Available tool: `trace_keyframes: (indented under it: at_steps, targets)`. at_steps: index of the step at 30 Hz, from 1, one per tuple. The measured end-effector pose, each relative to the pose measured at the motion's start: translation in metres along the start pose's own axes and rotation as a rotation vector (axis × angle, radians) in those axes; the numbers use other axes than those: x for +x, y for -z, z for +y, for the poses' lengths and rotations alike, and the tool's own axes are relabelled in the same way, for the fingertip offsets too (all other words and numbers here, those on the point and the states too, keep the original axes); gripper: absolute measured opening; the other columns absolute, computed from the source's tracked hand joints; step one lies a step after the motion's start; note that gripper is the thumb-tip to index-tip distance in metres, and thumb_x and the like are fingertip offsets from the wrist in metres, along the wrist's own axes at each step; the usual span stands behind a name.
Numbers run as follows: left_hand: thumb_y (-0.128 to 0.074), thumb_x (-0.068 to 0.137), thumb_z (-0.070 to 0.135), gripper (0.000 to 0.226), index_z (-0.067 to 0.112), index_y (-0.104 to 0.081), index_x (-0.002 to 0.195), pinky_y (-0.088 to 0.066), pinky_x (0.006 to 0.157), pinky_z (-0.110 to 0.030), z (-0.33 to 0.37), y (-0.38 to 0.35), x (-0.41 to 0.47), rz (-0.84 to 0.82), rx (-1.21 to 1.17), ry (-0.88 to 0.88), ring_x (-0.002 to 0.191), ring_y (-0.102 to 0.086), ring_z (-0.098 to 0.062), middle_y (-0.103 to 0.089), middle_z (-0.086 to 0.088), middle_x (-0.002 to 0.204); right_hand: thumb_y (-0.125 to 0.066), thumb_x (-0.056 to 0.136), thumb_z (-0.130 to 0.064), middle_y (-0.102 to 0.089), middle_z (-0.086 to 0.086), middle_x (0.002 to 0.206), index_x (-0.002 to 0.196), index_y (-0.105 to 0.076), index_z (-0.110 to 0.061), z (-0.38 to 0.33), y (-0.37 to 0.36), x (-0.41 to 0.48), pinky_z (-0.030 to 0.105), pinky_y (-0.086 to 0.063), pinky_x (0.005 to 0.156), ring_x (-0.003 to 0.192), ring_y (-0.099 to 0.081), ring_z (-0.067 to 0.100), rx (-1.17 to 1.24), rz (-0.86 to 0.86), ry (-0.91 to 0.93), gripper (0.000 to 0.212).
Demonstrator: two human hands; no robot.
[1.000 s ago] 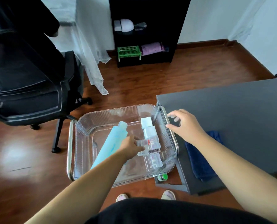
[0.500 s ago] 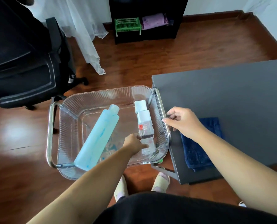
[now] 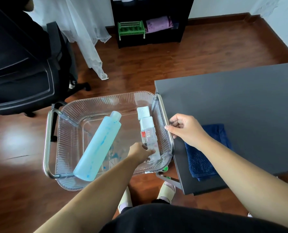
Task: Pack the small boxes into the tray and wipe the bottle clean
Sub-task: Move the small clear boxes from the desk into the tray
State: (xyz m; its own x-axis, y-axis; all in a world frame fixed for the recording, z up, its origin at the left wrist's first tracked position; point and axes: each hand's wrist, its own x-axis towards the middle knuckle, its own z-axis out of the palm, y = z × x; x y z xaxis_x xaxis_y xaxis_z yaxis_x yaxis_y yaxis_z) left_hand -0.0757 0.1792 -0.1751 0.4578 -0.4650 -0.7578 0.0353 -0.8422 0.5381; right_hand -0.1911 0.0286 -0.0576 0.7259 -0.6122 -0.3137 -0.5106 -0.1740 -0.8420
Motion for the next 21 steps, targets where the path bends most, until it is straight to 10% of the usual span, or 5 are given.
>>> trace_keyframes:
  at_steps: [11, 21]
  targets:
    - [-0.081, 0.076, 0.024, 0.03, 0.02, -0.052, 0.084, -0.06, 0.068, -0.027, 0.001, -0.004, -0.005, -0.123, -0.017, 0.025, 0.062, -0.069, -0.013, -0.07, -0.008, 0.098, -0.075, 0.079, -0.025, -0.069, -0.005, 0.069, 0.078, -0.061, -0.025, -0.002, -0.001, -0.002, 0.015, -0.048, 0.059, 0.05, -0.062, 0.005, -0.009, 0.009, 0.007, 0.014]
    - [-0.085, 0.069, 0.034, 0.067, 0.009, -0.048, 0.119, -0.056, 0.062, -0.027, -0.007, 0.007, -0.004, -0.059, -0.134, 0.063, 0.067, -0.067, -0.014, -0.07, -0.009, 0.097, -0.075, 0.079, -0.023, -0.067, -0.006, 0.066, 0.075, -0.061, -0.024, 0.002, -0.002, -0.002, 0.017, -0.049, 0.059, 0.048, -0.06, 0.006, 0.021, 0.015, 0.008, 0.015]
